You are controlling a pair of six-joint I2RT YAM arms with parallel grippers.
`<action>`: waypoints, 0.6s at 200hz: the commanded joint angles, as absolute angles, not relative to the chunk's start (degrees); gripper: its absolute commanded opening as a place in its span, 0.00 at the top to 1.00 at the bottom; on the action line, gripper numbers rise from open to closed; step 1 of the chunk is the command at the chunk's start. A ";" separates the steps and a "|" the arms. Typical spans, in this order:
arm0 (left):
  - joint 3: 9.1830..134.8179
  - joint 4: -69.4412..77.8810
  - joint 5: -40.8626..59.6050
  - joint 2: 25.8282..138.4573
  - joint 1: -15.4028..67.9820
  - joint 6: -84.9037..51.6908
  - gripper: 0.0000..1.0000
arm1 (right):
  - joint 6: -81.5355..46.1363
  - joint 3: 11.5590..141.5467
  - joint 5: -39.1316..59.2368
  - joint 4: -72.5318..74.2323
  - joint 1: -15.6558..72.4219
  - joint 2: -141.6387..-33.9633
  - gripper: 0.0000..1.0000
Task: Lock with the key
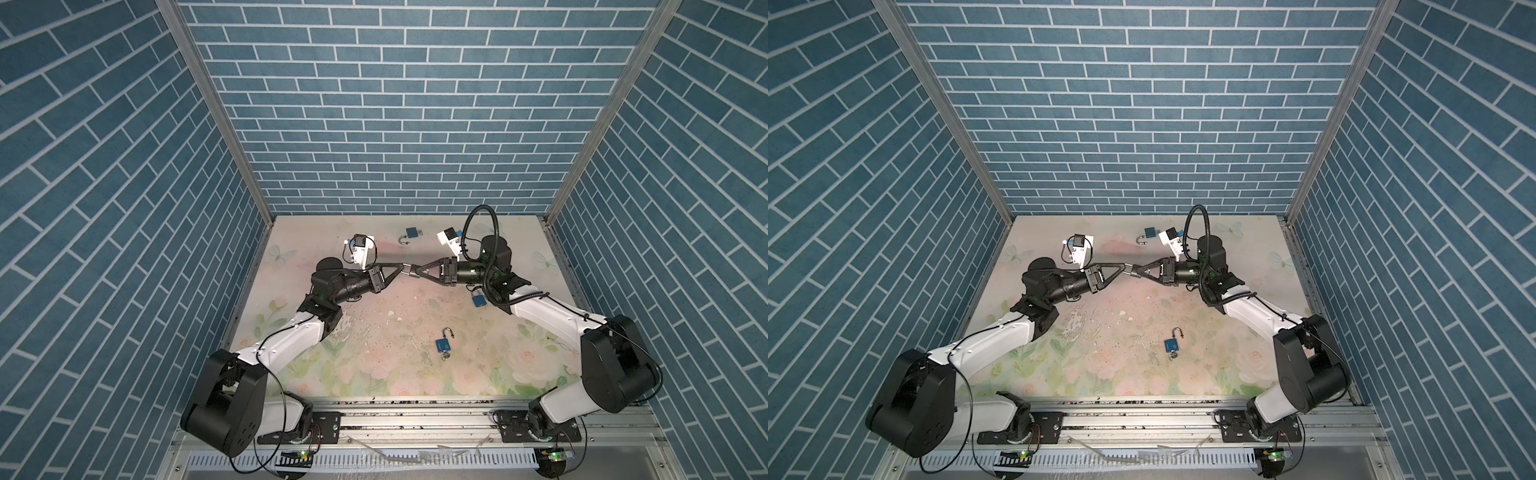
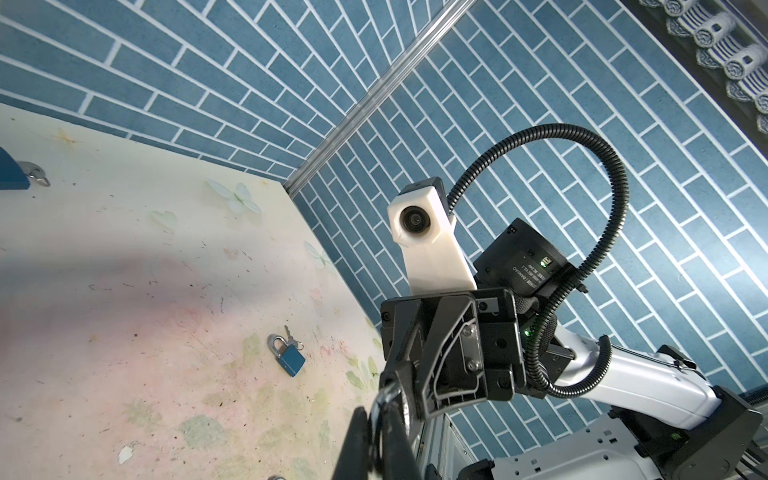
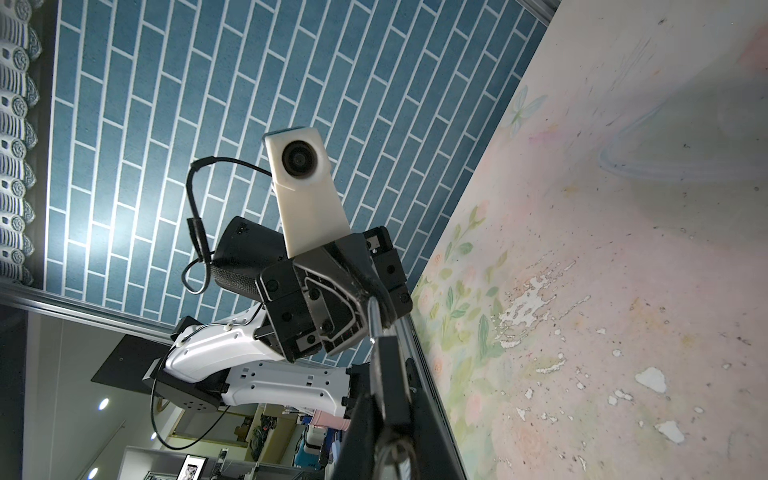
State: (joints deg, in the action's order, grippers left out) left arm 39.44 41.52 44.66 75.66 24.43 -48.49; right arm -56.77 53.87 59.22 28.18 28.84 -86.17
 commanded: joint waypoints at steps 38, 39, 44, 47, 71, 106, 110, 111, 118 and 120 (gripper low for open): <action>43.56 52.11 57.26 79.07 30.99 -50.49 1.00 | -56.18 52.21 52.51 26.91 27.34 -83.28 1.00; 43.58 52.07 57.24 79.13 31.05 -50.47 1.00 | -56.17 52.21 52.54 26.86 27.34 -83.25 1.00; 43.74 51.95 57.34 79.37 31.27 -50.41 1.00 | -56.09 52.19 52.71 26.75 27.25 -83.10 1.00; 43.78 52.02 57.36 79.44 31.43 -50.37 1.00 | -56.01 52.20 52.85 26.75 27.22 -82.97 1.00; 44.25 52.76 58.09 80.37 32.37 -50.45 1.00 | -55.63 52.29 53.49 25.94 26.76 -82.49 1.00; 45.11 51.99 59.12 81.12 34.24 -49.60 1.00 | -55.48 52.95 55.22 26.64 26.19 -82.27 1.00; 45.17 51.84 59.15 81.28 34.42 -49.50 1.00 | -55.39 53.01 55.35 26.63 26.11 -82.18 1.00; 45.22 51.76 59.15 81.33 34.44 -49.49 1.00 | -55.38 53.05 55.36 26.63 26.06 -82.18 1.00; 45.22 51.51 59.23 81.34 34.69 -49.26 1.00 | -55.24 53.12 55.46 26.66 25.90 -82.17 1.00; 45.14 51.55 59.24 81.31 34.71 -49.23 1.00 | -55.27 53.12 55.46 26.64 25.88 -82.18 1.00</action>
State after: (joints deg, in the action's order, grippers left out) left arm 43.03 48.05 45.50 81.38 28.18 -50.50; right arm -56.55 52.23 60.90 25.54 25.30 -81.62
